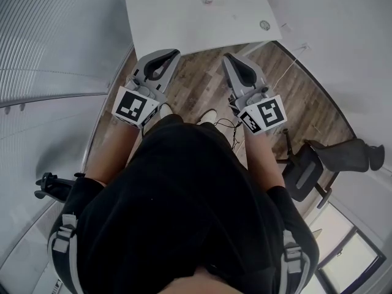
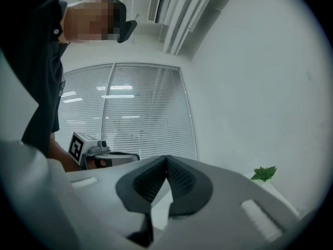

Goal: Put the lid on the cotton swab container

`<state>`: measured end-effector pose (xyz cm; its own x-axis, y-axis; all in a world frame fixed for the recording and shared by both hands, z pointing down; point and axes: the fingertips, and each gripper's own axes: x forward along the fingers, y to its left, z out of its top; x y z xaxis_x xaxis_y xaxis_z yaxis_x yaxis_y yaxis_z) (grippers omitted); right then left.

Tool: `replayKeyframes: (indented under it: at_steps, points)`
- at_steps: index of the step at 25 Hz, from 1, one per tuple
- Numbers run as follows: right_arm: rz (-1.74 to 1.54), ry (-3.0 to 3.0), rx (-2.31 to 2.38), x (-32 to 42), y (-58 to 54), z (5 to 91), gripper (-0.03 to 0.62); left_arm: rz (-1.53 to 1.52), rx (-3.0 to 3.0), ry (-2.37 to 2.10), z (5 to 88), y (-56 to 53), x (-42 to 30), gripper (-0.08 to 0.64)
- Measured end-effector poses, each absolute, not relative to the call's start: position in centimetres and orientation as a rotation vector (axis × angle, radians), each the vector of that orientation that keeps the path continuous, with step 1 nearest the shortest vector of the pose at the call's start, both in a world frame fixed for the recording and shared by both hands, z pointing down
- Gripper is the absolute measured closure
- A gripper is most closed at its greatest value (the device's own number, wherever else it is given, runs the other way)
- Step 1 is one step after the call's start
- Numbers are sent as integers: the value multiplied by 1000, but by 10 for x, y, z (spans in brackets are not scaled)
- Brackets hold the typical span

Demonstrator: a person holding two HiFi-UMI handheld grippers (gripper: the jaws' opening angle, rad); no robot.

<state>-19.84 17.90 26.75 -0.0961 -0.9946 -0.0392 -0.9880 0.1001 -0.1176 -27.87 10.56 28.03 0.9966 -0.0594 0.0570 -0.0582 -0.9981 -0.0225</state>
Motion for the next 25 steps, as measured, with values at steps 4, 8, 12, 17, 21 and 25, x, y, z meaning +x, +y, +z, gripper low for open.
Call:
replayKeyframes:
  at_steps: [4, 8, 12, 17, 21, 25]
  points:
    - [-91, 2227, -2052, -194, 181, 266, 581, -79, -3117, 98, 280, 106, -278, 548]
    - [-89, 2220, -2064, -193, 181, 267, 580, -95, -3117, 105, 282, 107, -278, 515]
    - [-97, 2221, -2071, -192, 182, 268, 484, -96, -3122, 125, 283, 105, -278, 426]
    - [-74, 2194, -2095, -188, 183, 265, 444, -103, -3121, 153, 284, 100, -279, 337]
    - [-85, 2202, -2081, -186, 184, 266, 382, -96, -3113, 162, 282, 102, -277, 291]
    - [-92, 2220, -2063, -190, 184, 267, 302, -77, -3113, 172, 279, 105, -277, 265]
